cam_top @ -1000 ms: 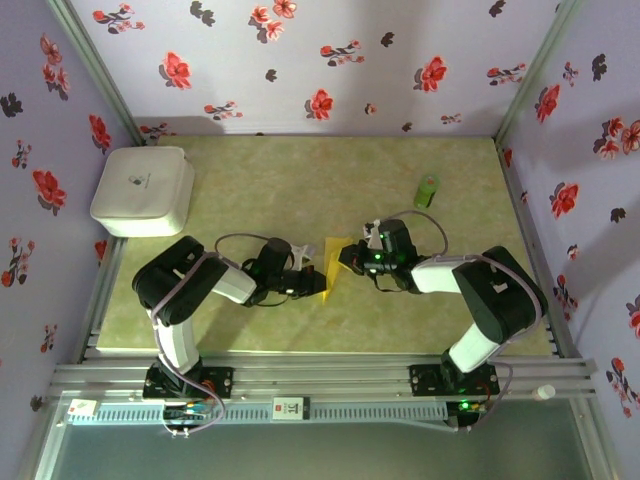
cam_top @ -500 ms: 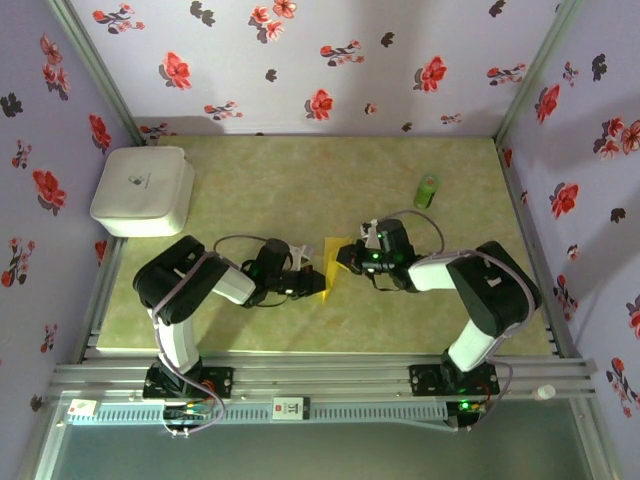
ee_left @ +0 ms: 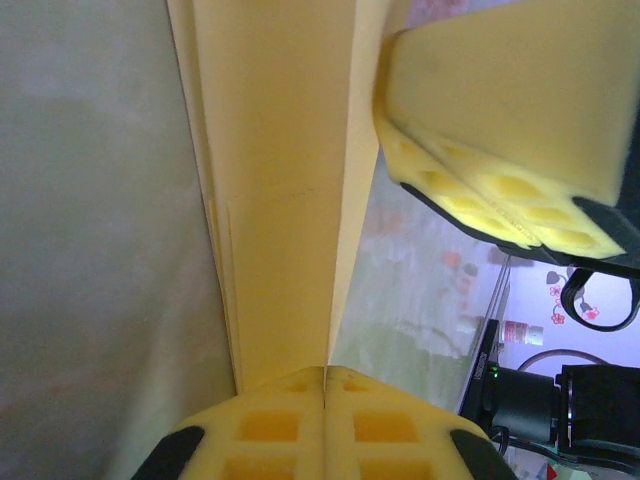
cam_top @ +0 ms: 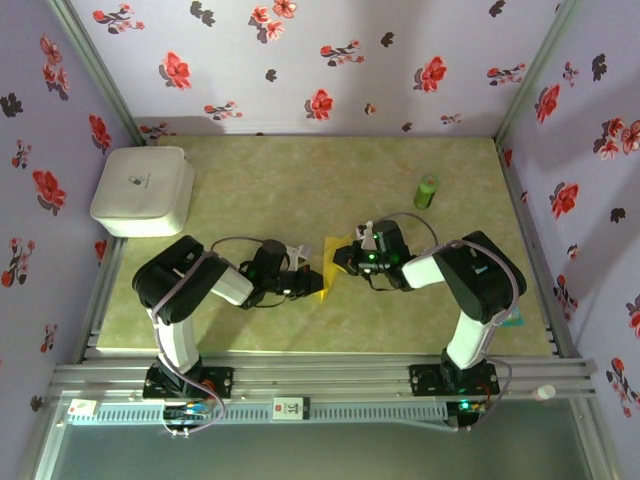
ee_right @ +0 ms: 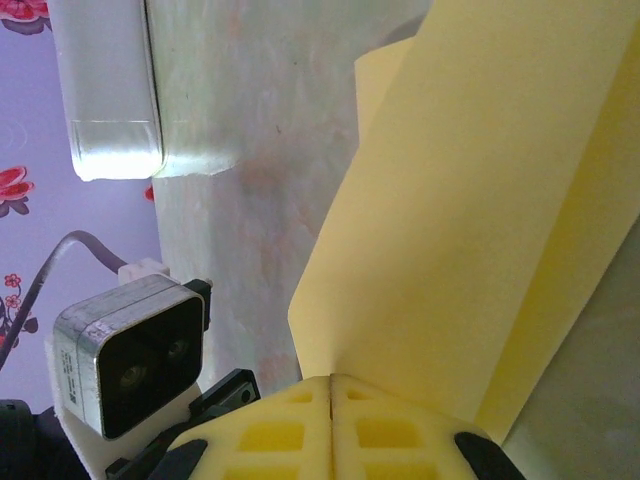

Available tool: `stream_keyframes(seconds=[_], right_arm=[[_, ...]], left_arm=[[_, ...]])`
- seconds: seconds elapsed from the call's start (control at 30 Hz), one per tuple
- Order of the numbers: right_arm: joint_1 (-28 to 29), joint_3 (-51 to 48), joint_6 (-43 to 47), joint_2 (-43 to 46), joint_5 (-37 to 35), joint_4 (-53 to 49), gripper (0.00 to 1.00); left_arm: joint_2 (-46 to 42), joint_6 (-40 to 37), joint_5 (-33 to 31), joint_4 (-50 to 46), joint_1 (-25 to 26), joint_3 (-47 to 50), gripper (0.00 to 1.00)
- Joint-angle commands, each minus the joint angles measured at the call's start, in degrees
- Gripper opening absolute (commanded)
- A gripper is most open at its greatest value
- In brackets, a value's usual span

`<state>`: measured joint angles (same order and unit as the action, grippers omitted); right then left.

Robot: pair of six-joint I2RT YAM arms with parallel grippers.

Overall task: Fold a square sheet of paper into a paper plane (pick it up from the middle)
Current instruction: Fold the wing for the fifth time at the center of the table.

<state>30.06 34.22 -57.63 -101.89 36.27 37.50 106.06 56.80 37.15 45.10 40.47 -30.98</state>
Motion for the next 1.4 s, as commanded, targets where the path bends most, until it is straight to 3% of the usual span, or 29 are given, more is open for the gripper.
stream_keyframes(seconds=[0.0,0.7,0.93,1.17,1.37], right_arm=[[0.35,1.12,0.12,-0.39,-0.13,0.56,0.07],[0.35,1.13,1.78,-2.44,-4.91,-3.48,0.06],[0.51,-0.55,1.81,2.21,-4.56,-2.72,0.07],[3.95,0.54,6.33,5.11,-3.49,-10.40,0.07],[4.82,1.31,6.56,3.66,-5.51,-10.93,0.06]], left_arm=[[1.51,0.50,-0.42,-2.11,-1.18,1.54,0.00],[3.10,1.04,1.25,-4.29,-1.53,0.25,0.00],[3.10,1.05,1.72,-5.94,-1.78,-0.42,0.00],[3.96,1.04,2.49,-7.43,-1.81,-1.67,0.00],[4.31,1.53,2.58,-7.79,-1.97,-1.63,0.00]])
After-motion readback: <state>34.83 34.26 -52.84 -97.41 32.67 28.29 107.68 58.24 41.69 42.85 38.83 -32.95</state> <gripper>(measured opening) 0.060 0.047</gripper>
